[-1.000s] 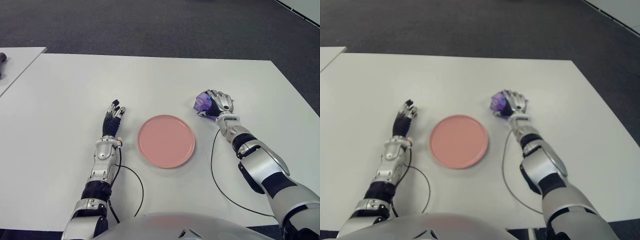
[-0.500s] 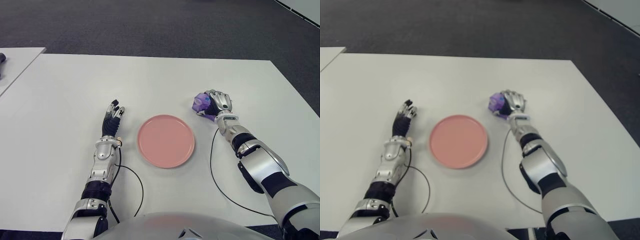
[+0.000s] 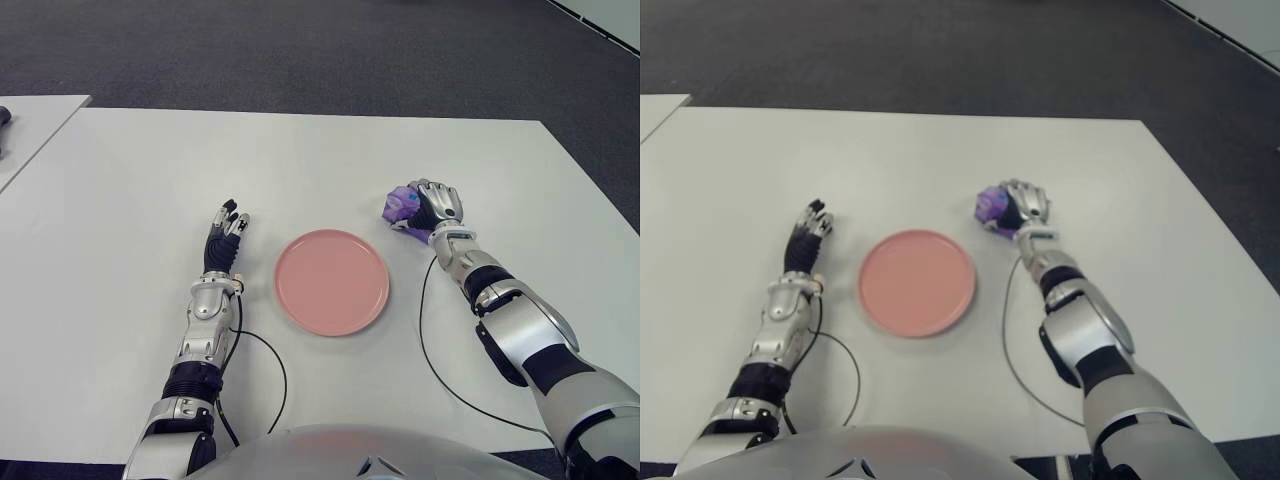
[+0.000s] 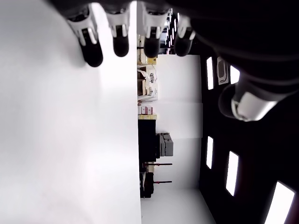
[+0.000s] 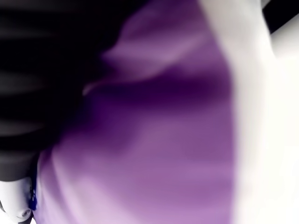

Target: Put the tissue paper into the plate.

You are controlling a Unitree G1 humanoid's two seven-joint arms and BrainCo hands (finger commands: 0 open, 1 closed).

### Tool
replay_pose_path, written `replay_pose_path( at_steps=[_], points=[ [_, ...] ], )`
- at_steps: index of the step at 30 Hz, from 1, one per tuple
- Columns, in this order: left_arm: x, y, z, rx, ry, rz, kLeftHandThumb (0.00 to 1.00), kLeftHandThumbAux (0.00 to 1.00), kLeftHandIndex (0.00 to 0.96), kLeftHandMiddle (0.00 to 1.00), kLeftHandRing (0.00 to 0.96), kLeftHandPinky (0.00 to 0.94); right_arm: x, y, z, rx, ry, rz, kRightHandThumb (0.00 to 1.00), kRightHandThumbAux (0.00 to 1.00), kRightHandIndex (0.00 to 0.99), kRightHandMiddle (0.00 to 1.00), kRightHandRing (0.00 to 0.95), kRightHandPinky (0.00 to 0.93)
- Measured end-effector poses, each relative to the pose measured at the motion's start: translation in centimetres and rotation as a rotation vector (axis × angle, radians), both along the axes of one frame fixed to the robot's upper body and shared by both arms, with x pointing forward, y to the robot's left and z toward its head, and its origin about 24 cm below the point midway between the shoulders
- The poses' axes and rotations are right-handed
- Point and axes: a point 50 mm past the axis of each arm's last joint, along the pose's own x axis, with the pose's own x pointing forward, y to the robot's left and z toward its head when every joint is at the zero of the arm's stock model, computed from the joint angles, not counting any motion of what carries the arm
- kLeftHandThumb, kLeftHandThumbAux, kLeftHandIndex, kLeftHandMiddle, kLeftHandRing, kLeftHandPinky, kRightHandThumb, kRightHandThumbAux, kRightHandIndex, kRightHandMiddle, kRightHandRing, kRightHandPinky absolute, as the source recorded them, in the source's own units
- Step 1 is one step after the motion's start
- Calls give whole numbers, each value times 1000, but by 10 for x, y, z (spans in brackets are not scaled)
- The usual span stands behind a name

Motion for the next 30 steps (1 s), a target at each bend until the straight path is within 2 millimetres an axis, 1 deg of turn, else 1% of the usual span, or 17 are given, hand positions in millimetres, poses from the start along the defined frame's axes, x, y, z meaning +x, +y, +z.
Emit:
replay_pose_path(
  at_steps=[5,10,15,19,23,24,27,30],
  points=[
    [0,0,0,-1,3,1,0,462,0,0,0,0,0,1,0,2,-1,2,1000,665,387,483,523,466],
    [0,0,-1,-2,6,3,0,464,0,0,0,0,0,3,0,7,-2,6,1000,668,378,470,502,469],
    [0,0,-1,-2,7,3,0,453,0,0,0,0,1,5,0,10,-6,9,1000,666,383,480,509,467],
    [0,0,-1,-4,7,4,0,453,0,0,0,0,4,5,5,40,-24,1,1000,667,377,479,500,470],
    [0,0,0,-4,6,5,0,462,0,0,0,0,6,4,12,93,-54,7,1000,664,389,498,521,466],
    [0,0,0,-4,5,5,0,465,0,0,0,0,6,4,14,109,-66,16,1000,665,385,493,514,467],
    [0,0,0,-5,1,5,0,468,0,0,0,0,9,9,22,172,-110,43,1000,667,375,482,496,472],
    [0,0,0,-4,0,5,0,466,0,0,0,0,12,18,34,242,-181,82,1000,667,375,485,499,469]
  ],
)
